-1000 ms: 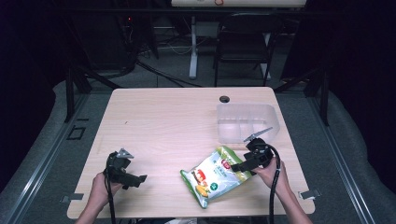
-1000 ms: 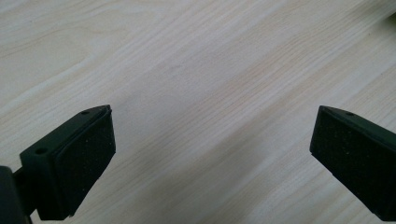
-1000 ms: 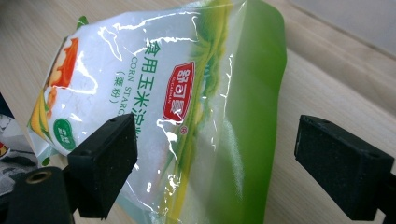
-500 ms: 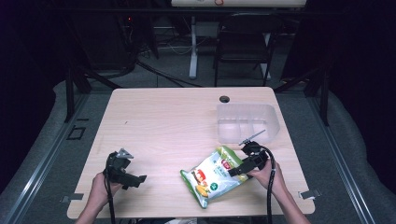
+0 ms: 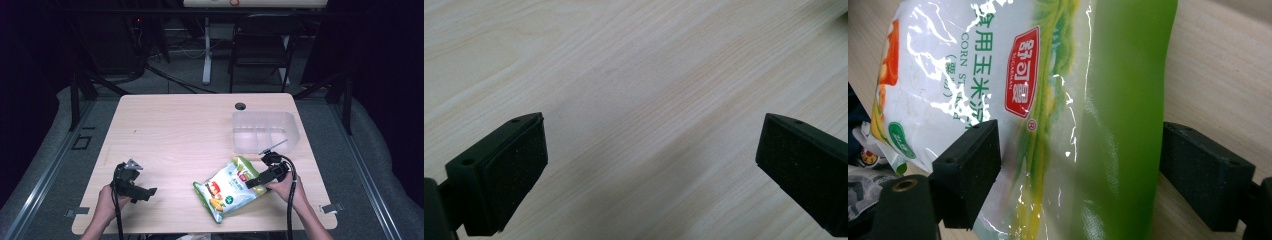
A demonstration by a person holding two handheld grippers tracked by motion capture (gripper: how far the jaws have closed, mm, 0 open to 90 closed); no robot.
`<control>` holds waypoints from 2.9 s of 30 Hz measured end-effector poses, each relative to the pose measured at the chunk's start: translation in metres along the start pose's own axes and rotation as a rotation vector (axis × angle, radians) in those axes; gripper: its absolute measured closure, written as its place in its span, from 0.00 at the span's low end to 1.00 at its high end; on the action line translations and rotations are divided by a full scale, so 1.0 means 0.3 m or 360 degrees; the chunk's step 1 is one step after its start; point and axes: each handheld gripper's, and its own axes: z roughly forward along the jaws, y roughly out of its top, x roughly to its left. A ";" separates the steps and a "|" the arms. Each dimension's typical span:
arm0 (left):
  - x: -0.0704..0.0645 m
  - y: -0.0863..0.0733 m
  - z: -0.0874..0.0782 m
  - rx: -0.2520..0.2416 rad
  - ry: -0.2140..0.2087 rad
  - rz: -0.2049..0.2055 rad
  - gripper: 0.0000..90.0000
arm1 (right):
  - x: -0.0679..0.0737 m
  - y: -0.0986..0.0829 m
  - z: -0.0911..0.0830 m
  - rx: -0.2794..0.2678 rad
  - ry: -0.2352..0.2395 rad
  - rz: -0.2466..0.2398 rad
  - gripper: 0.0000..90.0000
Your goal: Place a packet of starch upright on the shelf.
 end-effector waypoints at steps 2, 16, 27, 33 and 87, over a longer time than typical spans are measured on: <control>0.000 0.000 -0.001 -0.0002 0.0003 0.0001 0.00 | 0.002 -0.003 0.007 -0.0021 0.0001 0.0033 0.19; -0.001 -0.001 -0.002 -0.0005 0.0005 0.0001 0.00 | -0.007 -0.110 -0.088 -0.0039 -0.0039 0.0112 0.16; -0.002 -0.001 -0.001 0.0002 0.0011 0.0003 0.00 | -0.015 -0.154 -0.060 -0.0081 0.0167 0.0210 0.18; -0.004 0.000 0.002 0.0009 0.0009 0.0006 0.00 | 0.002 -0.126 -0.052 -0.0215 0.0170 0.0220 0.23; -0.005 0.001 0.003 0.0011 0.0014 0.0016 0.00 | 0.075 -0.027 -0.155 -0.0414 0.0141 -0.0014 0.99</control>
